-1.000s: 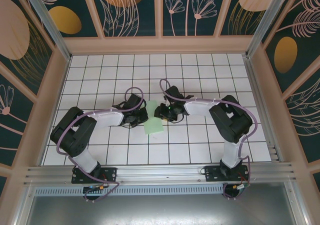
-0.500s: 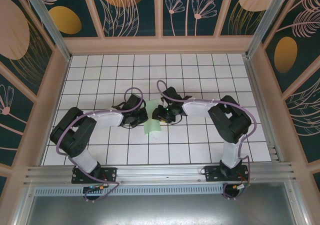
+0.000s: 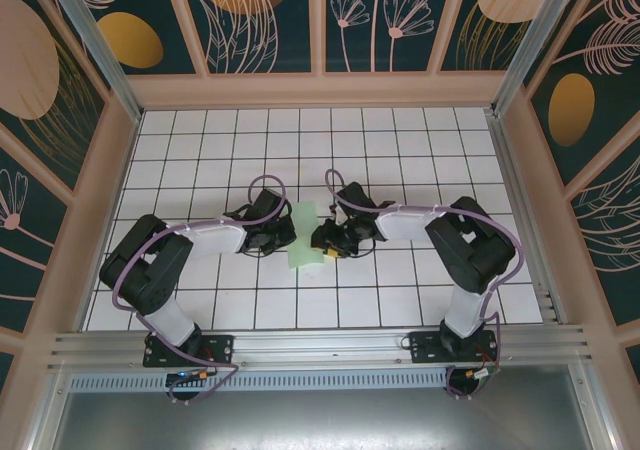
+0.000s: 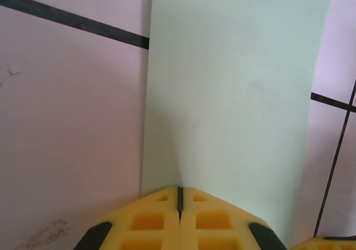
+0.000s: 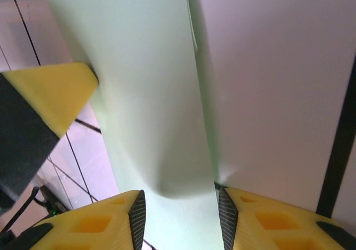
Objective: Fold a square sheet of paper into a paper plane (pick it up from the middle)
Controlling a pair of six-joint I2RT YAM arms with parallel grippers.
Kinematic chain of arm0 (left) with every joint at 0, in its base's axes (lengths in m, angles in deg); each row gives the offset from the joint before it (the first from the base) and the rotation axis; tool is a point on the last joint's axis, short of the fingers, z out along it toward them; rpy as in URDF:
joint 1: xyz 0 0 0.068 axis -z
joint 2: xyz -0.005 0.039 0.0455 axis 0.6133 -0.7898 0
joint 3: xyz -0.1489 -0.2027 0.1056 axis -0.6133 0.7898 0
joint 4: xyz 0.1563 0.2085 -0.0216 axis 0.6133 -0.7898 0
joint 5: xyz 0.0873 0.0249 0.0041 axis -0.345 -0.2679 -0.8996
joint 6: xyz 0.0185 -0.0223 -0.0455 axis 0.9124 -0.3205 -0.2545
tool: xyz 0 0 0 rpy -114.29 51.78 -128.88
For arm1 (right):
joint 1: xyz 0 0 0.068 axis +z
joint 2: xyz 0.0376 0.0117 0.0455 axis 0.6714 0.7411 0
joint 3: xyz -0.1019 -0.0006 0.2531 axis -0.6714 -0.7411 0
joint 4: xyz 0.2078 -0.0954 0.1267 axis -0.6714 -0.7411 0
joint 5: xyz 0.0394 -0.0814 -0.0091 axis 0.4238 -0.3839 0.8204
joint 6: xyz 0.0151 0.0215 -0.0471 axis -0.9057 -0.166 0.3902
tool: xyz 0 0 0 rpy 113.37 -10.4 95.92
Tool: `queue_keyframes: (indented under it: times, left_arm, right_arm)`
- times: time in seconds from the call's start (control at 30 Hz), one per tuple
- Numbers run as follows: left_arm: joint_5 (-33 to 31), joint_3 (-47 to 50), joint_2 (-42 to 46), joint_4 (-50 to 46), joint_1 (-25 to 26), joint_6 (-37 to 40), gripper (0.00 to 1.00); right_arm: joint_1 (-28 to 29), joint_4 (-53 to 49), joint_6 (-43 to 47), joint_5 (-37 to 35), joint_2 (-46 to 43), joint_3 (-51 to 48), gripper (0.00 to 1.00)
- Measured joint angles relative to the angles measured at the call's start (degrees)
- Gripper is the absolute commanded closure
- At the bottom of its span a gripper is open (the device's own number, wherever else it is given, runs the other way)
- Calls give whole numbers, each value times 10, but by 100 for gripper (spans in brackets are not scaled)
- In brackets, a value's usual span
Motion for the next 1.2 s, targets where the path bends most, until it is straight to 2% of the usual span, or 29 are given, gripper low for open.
queue_keyframes:
  times: [0.33,0.53,0.83,1.07,1.2]
  left_arm:
    - [0,0,0,0,0,0,100]
    - [0,0,0,0,0,0,100]
    - [0,0,0,0,0,0,100]
    - [0,0,0,0,0,0,100]
    - [0,0,1,0,0,0,100]
  right_arm:
    - [-3,69,-37,37,-14,-45,55]
    - [-12,158,-61,38,-41,-87,54]
    - [-22,269,-92,53,-31,-88,55]
    - [-23,272,-106,58,-14,-90,59]
    - [-24,262,-114,57,-24,-111,65]
